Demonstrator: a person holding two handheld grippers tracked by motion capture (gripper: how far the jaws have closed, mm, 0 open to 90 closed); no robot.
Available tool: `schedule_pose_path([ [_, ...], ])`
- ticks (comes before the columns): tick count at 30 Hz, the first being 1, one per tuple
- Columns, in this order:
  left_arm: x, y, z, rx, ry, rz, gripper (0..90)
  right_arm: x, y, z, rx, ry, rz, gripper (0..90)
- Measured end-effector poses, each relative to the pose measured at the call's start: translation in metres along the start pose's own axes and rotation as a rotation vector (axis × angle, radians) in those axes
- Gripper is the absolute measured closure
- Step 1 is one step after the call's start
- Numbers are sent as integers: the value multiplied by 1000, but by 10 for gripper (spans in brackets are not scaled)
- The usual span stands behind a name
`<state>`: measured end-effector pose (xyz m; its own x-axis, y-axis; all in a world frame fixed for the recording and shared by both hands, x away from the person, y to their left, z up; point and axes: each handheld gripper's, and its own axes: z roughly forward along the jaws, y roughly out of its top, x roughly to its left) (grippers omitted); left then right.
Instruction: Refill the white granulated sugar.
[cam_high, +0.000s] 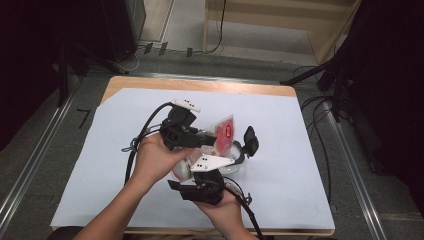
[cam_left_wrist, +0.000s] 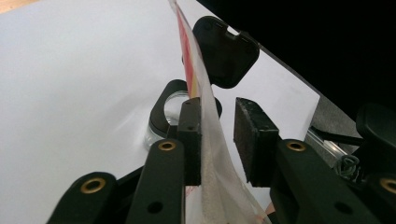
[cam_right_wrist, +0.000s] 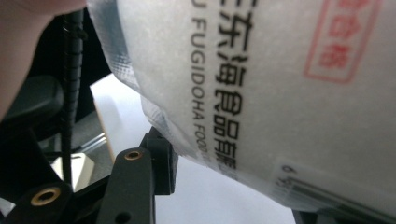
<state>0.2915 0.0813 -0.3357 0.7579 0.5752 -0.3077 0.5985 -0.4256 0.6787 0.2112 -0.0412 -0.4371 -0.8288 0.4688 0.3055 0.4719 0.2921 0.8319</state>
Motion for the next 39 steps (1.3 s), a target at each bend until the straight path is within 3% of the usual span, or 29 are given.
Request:
schedule_pose_path([
  [8,2,0,0,4,1,-19,745,0,0,0,-4,4,0,557],
  [39,-2,2,1,16,8,2,772,1,-1,1,-7,5,-23,546],
])
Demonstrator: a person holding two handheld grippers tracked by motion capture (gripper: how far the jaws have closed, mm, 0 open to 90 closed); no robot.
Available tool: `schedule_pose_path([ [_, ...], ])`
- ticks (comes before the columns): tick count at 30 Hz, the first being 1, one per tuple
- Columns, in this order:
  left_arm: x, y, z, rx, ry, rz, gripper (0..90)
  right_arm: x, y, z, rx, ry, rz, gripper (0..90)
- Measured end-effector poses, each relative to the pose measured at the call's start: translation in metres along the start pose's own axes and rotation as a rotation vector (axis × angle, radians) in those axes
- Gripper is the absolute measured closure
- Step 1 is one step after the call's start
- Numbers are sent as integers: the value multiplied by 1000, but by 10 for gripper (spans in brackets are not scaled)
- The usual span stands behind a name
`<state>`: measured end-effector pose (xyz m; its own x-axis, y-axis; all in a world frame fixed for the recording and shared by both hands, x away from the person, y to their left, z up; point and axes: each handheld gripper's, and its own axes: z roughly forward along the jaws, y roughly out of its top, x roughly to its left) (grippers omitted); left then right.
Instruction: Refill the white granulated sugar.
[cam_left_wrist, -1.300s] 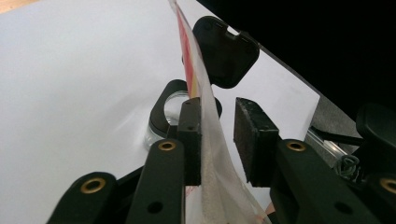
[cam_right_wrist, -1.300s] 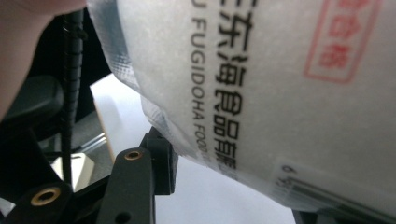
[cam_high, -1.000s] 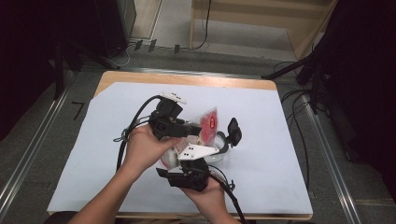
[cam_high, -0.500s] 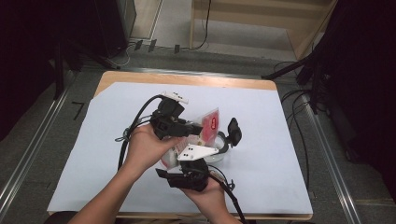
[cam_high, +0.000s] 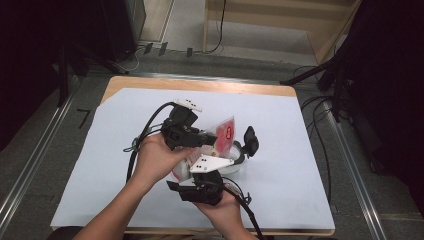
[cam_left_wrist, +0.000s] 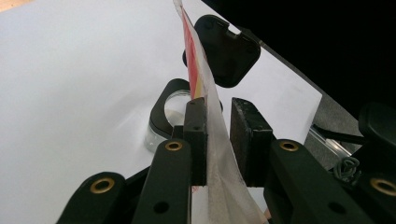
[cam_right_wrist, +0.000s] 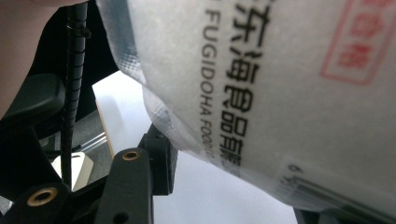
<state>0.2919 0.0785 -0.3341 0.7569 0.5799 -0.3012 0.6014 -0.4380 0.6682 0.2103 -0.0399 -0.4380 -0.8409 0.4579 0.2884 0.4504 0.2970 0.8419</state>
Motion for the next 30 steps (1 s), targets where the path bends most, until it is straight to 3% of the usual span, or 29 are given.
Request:
schedule_pose_path([
  [30,1,-2,0,-4,0,-3,772,2,0,2,9,-3,-25,544],
])
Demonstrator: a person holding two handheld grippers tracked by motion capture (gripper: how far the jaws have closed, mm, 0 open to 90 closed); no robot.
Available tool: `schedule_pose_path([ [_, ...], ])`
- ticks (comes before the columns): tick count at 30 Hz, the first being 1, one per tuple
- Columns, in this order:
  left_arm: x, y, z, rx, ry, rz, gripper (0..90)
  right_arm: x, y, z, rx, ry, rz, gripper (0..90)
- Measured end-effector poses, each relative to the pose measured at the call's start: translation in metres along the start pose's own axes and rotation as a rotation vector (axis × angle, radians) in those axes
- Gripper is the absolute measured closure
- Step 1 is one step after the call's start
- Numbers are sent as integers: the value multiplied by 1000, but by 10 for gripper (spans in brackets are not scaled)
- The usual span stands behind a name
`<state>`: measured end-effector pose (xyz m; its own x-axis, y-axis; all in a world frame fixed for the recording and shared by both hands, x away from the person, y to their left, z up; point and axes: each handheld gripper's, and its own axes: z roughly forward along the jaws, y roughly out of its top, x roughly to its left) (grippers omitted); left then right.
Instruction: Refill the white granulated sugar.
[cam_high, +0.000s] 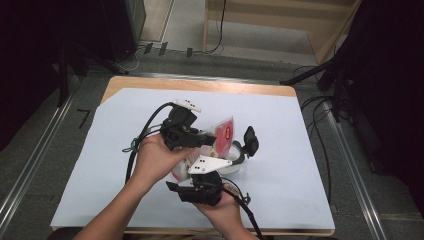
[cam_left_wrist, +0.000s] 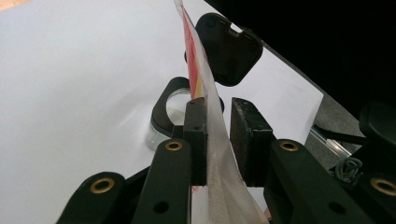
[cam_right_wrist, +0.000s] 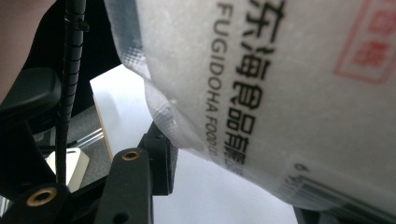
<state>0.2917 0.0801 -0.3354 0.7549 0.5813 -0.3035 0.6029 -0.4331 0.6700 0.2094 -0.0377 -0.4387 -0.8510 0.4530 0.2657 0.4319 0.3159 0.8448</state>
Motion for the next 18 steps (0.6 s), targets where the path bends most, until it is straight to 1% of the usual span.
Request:
schedule_pose_path([
  [13,0,0,0,0,1,1,777,0,0,1,12,-10,-36,546],
  [18,-2,0,0,2,4,1,771,1,0,1,7,-14,-19,562],
])
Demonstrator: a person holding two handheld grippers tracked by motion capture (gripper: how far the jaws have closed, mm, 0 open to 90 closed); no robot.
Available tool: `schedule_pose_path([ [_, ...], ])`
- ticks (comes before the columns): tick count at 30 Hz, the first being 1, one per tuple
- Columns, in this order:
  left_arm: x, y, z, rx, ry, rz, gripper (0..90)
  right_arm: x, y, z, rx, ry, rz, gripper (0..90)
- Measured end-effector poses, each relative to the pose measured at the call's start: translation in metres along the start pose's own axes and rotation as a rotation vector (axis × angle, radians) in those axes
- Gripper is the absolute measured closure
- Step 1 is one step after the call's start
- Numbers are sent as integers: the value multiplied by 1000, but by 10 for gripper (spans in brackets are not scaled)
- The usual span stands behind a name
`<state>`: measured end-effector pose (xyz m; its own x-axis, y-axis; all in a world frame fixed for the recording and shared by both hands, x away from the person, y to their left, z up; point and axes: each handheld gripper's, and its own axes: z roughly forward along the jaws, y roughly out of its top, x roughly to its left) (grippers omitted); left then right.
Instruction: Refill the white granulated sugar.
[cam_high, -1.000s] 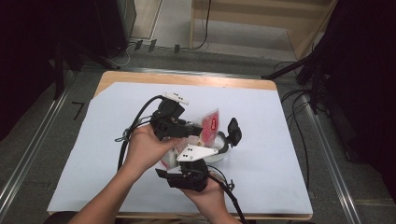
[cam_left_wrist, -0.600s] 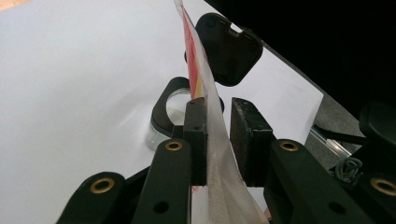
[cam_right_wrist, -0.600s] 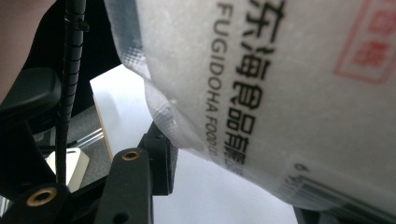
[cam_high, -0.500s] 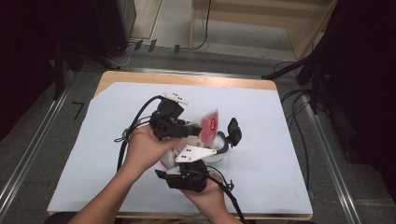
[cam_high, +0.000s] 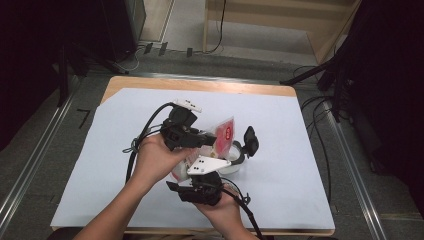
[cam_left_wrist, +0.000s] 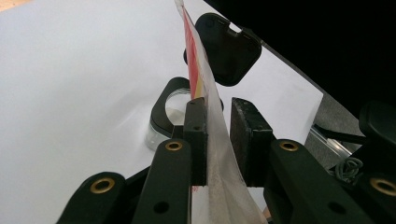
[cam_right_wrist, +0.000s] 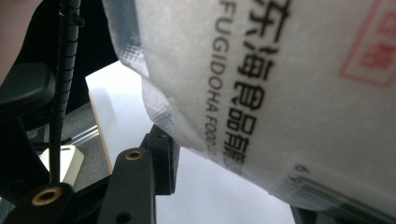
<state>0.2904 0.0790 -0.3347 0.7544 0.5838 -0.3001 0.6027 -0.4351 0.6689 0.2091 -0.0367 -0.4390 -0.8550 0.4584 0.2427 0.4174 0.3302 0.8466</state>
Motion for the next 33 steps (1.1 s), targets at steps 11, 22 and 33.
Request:
schedule_pose_path([
  [11,1,-2,-2,-17,-7,-3,735,-1,1,0,-10,8,16,565],
  [22,1,-3,-5,-21,4,0,722,-1,2,1,-17,5,13,564],
  [33,1,-4,-3,-15,14,7,748,-2,1,3,-6,10,15,557],
])
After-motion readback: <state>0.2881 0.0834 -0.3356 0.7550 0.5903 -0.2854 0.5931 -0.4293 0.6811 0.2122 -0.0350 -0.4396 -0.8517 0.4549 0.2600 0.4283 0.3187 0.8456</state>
